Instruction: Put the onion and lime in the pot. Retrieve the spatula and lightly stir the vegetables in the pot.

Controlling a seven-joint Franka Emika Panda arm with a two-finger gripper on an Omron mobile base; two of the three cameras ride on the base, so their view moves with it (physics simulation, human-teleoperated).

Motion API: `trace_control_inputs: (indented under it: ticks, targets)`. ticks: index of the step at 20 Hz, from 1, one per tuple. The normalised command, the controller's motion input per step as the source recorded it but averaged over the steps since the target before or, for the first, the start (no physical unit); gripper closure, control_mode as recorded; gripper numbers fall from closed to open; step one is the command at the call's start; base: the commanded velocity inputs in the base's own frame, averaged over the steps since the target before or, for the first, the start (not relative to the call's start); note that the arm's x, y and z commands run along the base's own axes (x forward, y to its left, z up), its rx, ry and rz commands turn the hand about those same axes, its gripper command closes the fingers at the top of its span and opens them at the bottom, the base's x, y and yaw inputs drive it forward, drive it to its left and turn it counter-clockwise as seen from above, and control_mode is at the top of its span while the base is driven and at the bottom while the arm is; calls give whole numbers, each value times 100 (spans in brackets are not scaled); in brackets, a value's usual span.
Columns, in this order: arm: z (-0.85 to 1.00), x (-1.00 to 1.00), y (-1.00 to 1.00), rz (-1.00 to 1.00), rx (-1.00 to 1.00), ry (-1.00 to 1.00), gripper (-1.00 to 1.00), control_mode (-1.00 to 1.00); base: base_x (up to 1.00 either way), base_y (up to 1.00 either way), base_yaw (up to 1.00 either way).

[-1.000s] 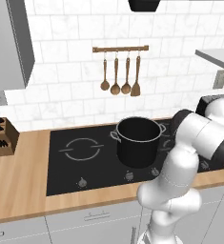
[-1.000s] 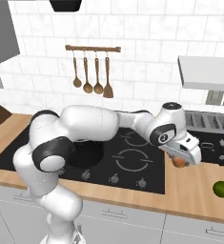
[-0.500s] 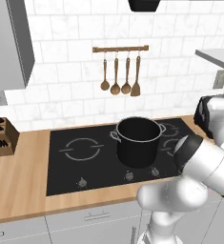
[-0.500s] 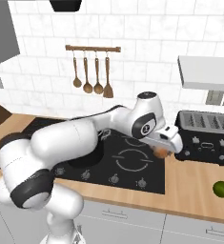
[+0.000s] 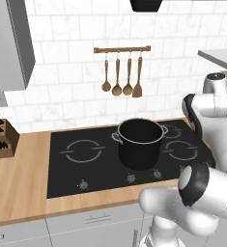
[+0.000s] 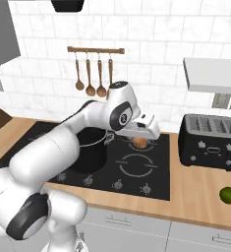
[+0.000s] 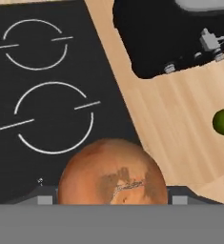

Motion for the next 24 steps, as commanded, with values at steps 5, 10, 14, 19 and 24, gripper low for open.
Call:
trace_control_inputs:
  ticks: [5, 10, 14, 19, 24]
  targets:
    - [3, 24, 100, 34, -2, 0, 100, -100, 0, 0, 0]
    - [3, 26, 95, 38, 0, 0, 100, -100, 0, 0, 0]
    - [20, 42, 73, 29, 0, 0, 100, -100, 0, 0, 0]
    - [1, 39, 77, 18, 0, 9, 100, -100, 0, 0, 0]
    - [-31, 41, 48, 7, 0, 10, 100, -100, 0, 0, 0]
